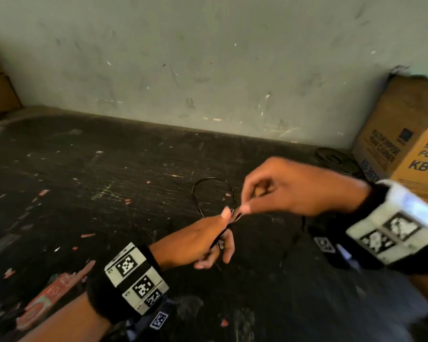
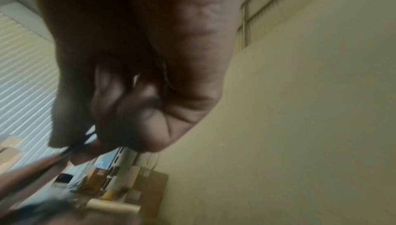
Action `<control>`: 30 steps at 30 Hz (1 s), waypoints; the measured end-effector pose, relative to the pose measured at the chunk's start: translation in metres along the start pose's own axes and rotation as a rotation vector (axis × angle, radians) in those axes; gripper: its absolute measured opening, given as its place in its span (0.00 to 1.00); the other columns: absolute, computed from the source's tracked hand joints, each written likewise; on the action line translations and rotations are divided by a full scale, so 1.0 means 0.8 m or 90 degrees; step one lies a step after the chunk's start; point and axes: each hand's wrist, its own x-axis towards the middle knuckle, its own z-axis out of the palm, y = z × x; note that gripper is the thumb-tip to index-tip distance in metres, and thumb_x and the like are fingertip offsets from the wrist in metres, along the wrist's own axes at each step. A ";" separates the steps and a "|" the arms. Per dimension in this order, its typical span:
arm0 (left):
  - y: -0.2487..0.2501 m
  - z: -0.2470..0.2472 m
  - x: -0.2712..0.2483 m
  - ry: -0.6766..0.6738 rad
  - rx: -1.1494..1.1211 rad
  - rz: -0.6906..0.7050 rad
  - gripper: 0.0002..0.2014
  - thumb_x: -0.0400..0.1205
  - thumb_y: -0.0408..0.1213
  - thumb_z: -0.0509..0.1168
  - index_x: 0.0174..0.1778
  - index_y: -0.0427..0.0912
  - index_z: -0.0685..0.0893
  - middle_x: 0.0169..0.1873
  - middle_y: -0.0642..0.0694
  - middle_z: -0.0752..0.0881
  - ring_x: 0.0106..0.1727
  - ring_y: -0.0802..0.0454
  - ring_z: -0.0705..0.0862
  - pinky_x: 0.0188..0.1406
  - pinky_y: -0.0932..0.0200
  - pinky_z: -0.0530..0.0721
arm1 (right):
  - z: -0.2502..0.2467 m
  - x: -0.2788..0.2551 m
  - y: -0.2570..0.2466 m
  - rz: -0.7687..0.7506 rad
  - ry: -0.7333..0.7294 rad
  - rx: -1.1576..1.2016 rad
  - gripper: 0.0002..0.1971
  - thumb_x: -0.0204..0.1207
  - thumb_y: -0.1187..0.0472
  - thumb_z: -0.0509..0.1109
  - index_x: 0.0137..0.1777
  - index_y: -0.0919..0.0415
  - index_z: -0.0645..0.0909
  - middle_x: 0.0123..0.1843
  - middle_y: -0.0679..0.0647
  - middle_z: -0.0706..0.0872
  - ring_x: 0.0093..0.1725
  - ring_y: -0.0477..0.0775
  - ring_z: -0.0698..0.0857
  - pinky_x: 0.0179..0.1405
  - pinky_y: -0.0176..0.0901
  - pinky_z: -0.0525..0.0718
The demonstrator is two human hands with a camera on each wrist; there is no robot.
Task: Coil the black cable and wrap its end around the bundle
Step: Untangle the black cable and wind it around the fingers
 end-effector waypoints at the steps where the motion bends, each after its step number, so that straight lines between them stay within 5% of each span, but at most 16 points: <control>1: -0.001 0.001 -0.001 -0.020 -0.002 -0.012 0.34 0.76 0.69 0.39 0.51 0.49 0.82 0.33 0.47 0.83 0.15 0.60 0.68 0.17 0.66 0.64 | -0.015 -0.002 0.002 -0.009 0.027 0.000 0.07 0.73 0.55 0.74 0.44 0.57 0.89 0.34 0.49 0.88 0.31 0.42 0.81 0.32 0.36 0.78; 3: -0.001 0.003 -0.007 -0.059 -0.002 -0.008 0.29 0.77 0.69 0.44 0.72 0.65 0.69 0.34 0.46 0.82 0.17 0.59 0.68 0.16 0.67 0.64 | -0.035 -0.005 0.007 -0.031 0.083 -0.013 0.07 0.71 0.53 0.75 0.43 0.55 0.89 0.36 0.52 0.90 0.35 0.54 0.86 0.37 0.54 0.84; 5: 0.004 0.003 -0.014 -0.084 -0.022 0.029 0.25 0.82 0.57 0.52 0.75 0.77 0.57 0.34 0.43 0.82 0.17 0.58 0.68 0.15 0.67 0.66 | -0.038 0.000 0.021 -0.041 0.132 -0.042 0.09 0.70 0.51 0.75 0.43 0.55 0.89 0.36 0.55 0.90 0.34 0.56 0.86 0.36 0.57 0.83; 7: 0.010 0.004 -0.016 -0.083 -0.048 0.076 0.29 0.85 0.45 0.58 0.77 0.75 0.56 0.34 0.41 0.82 0.16 0.58 0.70 0.14 0.67 0.68 | -0.025 0.010 0.043 -0.051 0.169 -0.067 0.11 0.72 0.49 0.72 0.44 0.56 0.88 0.33 0.53 0.87 0.29 0.50 0.81 0.31 0.50 0.79; 9: 0.020 0.003 -0.016 -0.053 -0.097 0.119 0.31 0.85 0.38 0.59 0.79 0.70 0.55 0.34 0.40 0.85 0.14 0.58 0.73 0.10 0.68 0.69 | 0.003 0.019 0.066 -0.053 0.200 -0.048 0.13 0.76 0.48 0.68 0.46 0.56 0.87 0.34 0.54 0.87 0.31 0.54 0.83 0.32 0.54 0.82; 13: 0.050 -0.004 -0.010 0.043 -0.274 0.171 0.30 0.83 0.44 0.58 0.78 0.73 0.55 0.52 0.36 0.89 0.26 0.47 0.88 0.15 0.60 0.84 | 0.087 0.029 0.090 -0.064 0.257 0.103 0.10 0.82 0.61 0.64 0.49 0.46 0.85 0.36 0.49 0.88 0.34 0.40 0.83 0.35 0.34 0.81; 17: 0.071 -0.024 0.010 0.177 -0.338 0.185 0.35 0.80 0.47 0.58 0.79 0.73 0.49 0.63 0.40 0.87 0.40 0.42 0.92 0.28 0.53 0.91 | 0.147 0.030 0.056 -0.042 0.163 0.140 0.11 0.84 0.61 0.60 0.63 0.54 0.79 0.40 0.49 0.85 0.35 0.41 0.83 0.35 0.35 0.82; 21: 0.067 -0.033 0.020 0.237 -0.218 0.156 0.37 0.79 0.51 0.58 0.79 0.73 0.45 0.65 0.42 0.84 0.44 0.40 0.92 0.34 0.48 0.92 | 0.141 0.023 0.007 -0.029 0.096 0.097 0.12 0.84 0.55 0.60 0.58 0.61 0.80 0.40 0.54 0.87 0.40 0.49 0.86 0.45 0.48 0.87; 24: 0.055 -0.031 0.019 0.238 -0.070 0.142 0.34 0.83 0.50 0.55 0.79 0.73 0.43 0.64 0.45 0.85 0.43 0.44 0.92 0.34 0.52 0.91 | 0.114 0.013 -0.008 -0.037 0.095 0.033 0.10 0.83 0.56 0.63 0.50 0.61 0.83 0.41 0.52 0.86 0.39 0.47 0.85 0.42 0.43 0.85; 27: 0.039 -0.023 0.010 0.182 -0.005 0.106 0.30 0.82 0.55 0.52 0.78 0.74 0.47 0.39 0.50 0.90 0.27 0.53 0.86 0.21 0.62 0.83 | 0.074 0.007 -0.011 -0.065 0.087 -0.023 0.05 0.80 0.59 0.68 0.43 0.56 0.84 0.35 0.41 0.82 0.33 0.38 0.84 0.35 0.33 0.81; 29: 0.028 -0.013 0.006 0.124 0.007 0.053 0.30 0.75 0.69 0.47 0.73 0.67 0.68 0.30 0.48 0.84 0.17 0.59 0.76 0.13 0.67 0.71 | 0.043 0.005 -0.013 -0.071 0.064 -0.066 0.05 0.78 0.59 0.70 0.41 0.55 0.85 0.28 0.39 0.79 0.29 0.35 0.81 0.31 0.27 0.74; 30: 0.022 -0.010 0.007 0.091 0.016 0.021 0.37 0.71 0.76 0.42 0.62 0.57 0.78 0.30 0.46 0.82 0.15 0.60 0.72 0.14 0.68 0.67 | 0.029 0.004 -0.015 -0.070 0.045 -0.090 0.05 0.77 0.57 0.71 0.41 0.55 0.85 0.28 0.40 0.79 0.30 0.35 0.81 0.31 0.27 0.73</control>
